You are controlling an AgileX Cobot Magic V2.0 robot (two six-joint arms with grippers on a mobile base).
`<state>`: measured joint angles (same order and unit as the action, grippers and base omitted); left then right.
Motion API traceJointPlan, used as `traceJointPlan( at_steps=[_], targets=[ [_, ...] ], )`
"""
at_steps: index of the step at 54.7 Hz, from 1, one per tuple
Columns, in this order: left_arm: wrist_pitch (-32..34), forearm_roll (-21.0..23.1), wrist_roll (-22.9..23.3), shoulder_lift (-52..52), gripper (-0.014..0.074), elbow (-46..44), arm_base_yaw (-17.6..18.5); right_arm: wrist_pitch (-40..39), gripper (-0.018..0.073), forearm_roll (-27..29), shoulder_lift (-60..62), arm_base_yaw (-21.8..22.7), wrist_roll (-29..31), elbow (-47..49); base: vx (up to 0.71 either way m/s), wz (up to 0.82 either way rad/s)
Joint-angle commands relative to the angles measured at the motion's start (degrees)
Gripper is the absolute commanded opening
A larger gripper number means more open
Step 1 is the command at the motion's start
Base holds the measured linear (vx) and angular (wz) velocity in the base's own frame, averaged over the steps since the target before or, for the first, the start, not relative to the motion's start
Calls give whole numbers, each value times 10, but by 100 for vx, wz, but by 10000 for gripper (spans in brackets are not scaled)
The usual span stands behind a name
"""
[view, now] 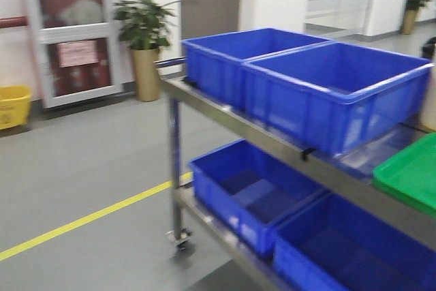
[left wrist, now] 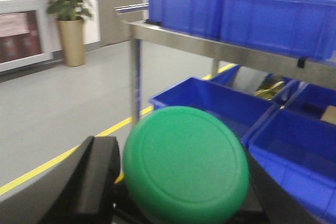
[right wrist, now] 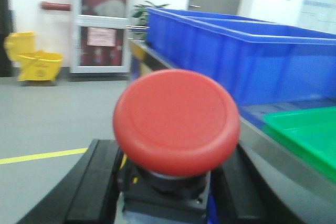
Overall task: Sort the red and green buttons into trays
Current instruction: 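Drive the base with both buttons held to the counter with trays, then lower the green button over the green tray and red over the red tray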
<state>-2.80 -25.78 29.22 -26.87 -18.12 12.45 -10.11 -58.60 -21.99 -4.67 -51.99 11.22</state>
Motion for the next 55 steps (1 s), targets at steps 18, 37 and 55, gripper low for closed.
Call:
traceJointPlan(
  at_steps=[18, 37, 55],
  targets=[
    [46, 2, 5, -3, 3, -21, 2, -24, -8, 5, -4, 2, 1, 19, 46, -78],
    [46, 2, 5, -3, 3, -21, 2, -24, -8, 5, -4, 2, 1, 19, 33, -100],
    [46, 2, 5, -3, 3, -21, 2, -26, -8, 5, -4, 3, 1, 19, 21, -80]
  ],
)
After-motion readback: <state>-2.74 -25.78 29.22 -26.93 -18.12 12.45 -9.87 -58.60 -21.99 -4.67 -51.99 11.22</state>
